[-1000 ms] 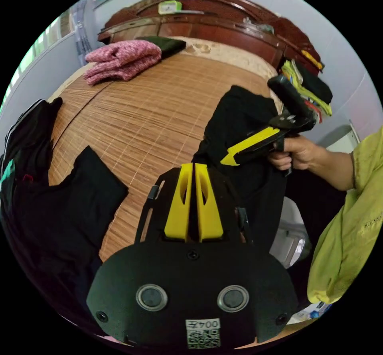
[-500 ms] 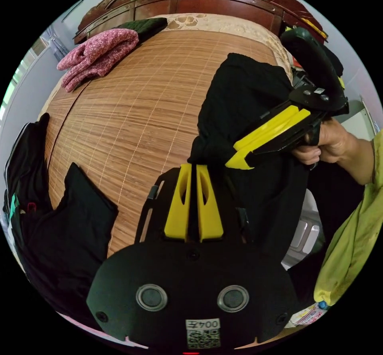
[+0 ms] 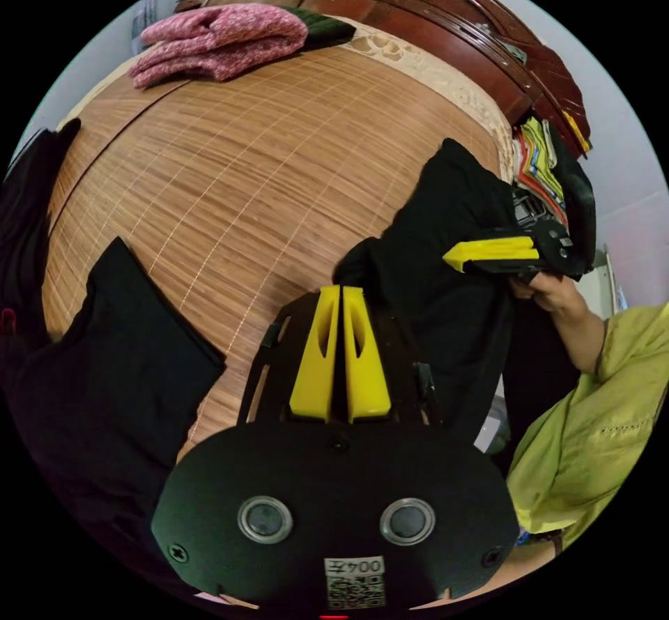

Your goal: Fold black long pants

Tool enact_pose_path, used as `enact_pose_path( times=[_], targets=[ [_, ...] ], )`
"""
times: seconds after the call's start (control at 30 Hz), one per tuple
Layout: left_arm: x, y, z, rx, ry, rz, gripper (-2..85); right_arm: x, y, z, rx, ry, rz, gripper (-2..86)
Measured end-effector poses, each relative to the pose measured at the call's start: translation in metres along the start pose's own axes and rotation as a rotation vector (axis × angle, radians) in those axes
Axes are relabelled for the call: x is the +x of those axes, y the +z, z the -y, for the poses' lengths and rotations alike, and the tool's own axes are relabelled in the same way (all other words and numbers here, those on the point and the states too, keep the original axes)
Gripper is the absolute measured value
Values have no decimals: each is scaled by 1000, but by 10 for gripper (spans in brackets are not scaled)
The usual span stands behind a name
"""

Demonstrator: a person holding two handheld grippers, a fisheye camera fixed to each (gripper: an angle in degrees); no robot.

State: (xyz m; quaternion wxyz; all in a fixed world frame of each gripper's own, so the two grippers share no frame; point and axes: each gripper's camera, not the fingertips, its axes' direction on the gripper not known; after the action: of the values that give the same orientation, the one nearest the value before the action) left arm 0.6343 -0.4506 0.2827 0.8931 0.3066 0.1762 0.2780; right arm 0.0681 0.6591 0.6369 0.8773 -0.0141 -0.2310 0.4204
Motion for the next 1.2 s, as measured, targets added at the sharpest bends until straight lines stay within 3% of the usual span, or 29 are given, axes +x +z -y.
enact_pose_path(
  times=[0.13, 0.37, 0.43, 0.7, 0.83, 0.93, 1.07, 1.2],
  targets=[
    [-14, 9, -28, 10, -64, -121, 8, 6, -15, -8, 8, -8, -8, -7],
    [-23, -24, -118, 191, -292, -50, 6, 24, -45, -22, 23, -11, -9, -5],
    [2, -38, -164, 288, -295, -51, 4, 27, -54, -25, 32, -19, -19, -1],
    [134, -12, -337, 359, -412, 117, 4, 57, -142, -60, 154, 25, 122, 55],
    [183, 19, -399, 324, -475, 274, 5, 127, -204, -103, 236, 231, 178, 100],
    [198, 43, -423, 243, -521, 356, 5, 198, -237, -139, 339, 471, 328, 130],
    [208, 54, -454, 290, -586, 304, 5, 270, -238, -170, 330, 656, 568, 117],
    [218, 61, -480, 314, -647, 230, 4, 290, -233, -173, 258, 689, 575, 123]
  ],
)
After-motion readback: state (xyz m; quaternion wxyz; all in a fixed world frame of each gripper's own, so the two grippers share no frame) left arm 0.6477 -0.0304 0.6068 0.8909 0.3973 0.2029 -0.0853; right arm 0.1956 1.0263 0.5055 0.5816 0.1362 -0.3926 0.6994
